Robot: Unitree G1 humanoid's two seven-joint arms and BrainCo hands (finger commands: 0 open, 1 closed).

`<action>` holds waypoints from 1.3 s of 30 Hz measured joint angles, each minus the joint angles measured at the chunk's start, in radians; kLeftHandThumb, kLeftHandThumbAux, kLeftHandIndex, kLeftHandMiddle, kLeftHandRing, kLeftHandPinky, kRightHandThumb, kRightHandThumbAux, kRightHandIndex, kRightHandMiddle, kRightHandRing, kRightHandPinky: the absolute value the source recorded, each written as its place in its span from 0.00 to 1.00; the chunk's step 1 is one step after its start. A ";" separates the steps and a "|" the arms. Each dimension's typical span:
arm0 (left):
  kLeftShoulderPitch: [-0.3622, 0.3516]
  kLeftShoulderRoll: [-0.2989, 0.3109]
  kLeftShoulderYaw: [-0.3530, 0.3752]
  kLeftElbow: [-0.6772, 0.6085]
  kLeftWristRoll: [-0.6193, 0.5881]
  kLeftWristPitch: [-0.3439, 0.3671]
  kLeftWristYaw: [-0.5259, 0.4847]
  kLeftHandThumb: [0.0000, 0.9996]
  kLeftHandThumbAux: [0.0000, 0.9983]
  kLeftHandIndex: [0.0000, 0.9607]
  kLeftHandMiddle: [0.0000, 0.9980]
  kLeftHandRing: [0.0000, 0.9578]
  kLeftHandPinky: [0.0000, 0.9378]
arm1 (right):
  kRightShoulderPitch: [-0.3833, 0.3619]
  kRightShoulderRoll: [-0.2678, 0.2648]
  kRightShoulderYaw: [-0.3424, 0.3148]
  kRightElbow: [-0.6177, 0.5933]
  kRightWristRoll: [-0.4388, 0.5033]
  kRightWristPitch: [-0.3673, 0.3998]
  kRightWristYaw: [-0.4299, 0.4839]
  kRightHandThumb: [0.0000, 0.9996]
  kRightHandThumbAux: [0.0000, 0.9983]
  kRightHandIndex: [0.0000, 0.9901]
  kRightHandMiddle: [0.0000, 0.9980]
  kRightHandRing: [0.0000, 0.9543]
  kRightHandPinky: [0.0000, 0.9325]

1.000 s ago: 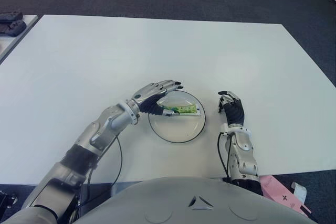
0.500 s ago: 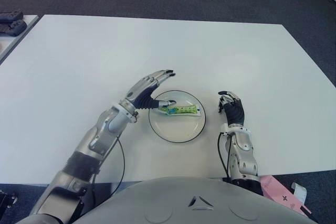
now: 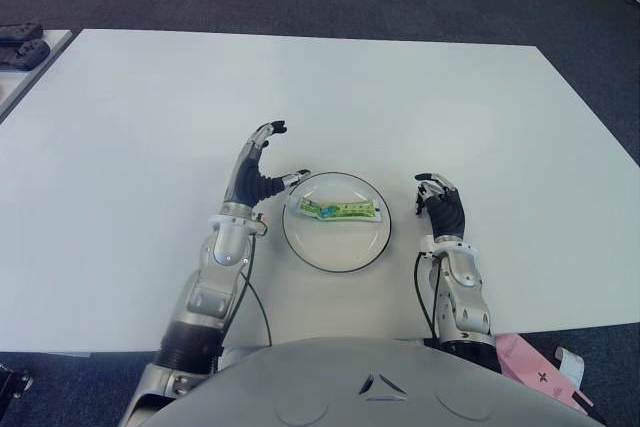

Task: Put the toothpaste on the table into the plate.

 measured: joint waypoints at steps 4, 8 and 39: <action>0.021 -0.027 0.049 0.021 -0.091 -0.004 0.000 0.00 0.98 0.35 0.36 0.34 0.39 | -0.004 0.000 0.000 0.004 0.000 0.000 -0.003 0.70 0.73 0.44 0.79 0.82 0.83; 0.023 -0.052 0.105 0.076 -0.181 -0.031 0.000 0.00 0.99 0.38 0.39 0.37 0.41 | -0.006 0.000 0.002 0.006 -0.002 0.003 -0.005 0.70 0.73 0.44 0.79 0.82 0.83; -0.020 -0.108 0.205 0.430 -0.336 -0.370 0.003 0.02 1.00 0.48 0.46 0.47 0.48 | -0.040 -0.018 -0.002 0.069 -0.003 -0.051 0.018 0.70 0.73 0.44 0.81 0.84 0.86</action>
